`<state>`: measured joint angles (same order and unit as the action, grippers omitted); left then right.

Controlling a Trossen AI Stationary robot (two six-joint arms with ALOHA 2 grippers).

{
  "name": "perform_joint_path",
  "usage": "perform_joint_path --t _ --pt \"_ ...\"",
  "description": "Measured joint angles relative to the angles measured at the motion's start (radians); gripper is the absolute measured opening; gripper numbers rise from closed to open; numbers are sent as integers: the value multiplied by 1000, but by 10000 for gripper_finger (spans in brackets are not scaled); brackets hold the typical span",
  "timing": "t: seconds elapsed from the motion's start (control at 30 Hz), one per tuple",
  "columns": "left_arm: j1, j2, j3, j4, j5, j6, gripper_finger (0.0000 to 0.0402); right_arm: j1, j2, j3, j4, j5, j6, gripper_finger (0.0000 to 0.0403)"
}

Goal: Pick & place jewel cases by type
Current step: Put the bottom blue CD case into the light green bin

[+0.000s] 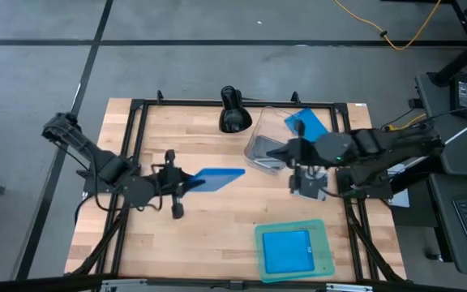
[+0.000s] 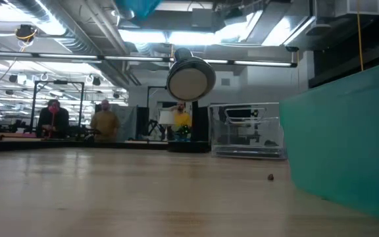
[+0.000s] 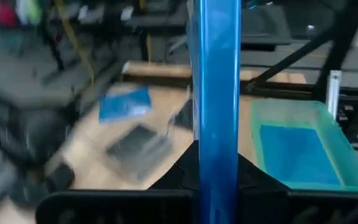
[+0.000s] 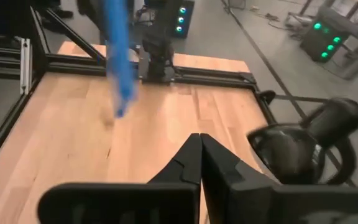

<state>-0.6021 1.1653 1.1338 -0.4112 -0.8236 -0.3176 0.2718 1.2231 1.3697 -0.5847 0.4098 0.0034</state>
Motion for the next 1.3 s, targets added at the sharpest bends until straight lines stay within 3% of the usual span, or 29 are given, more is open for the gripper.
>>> perform_joint_path --t 0.3,0.5,0.63,1.0,1.3 --pt "-132 110 169 141 -260 580 8 115 -40 -1 -39 68 78 6" --pt "-200 224 276 271 -467 1050 8 120 -37 -1 -39 71 121 6" --pt "-218 296 340 312 -577 1259 8 120 -33 -1 -31 72 131 6" --pt "-221 391 402 184 -551 1336 9 120 -33 -1 -10 72 125 6" --pt "-184 392 403 166 -547 1258 8 108 -33 -1 -25 70 115 6"
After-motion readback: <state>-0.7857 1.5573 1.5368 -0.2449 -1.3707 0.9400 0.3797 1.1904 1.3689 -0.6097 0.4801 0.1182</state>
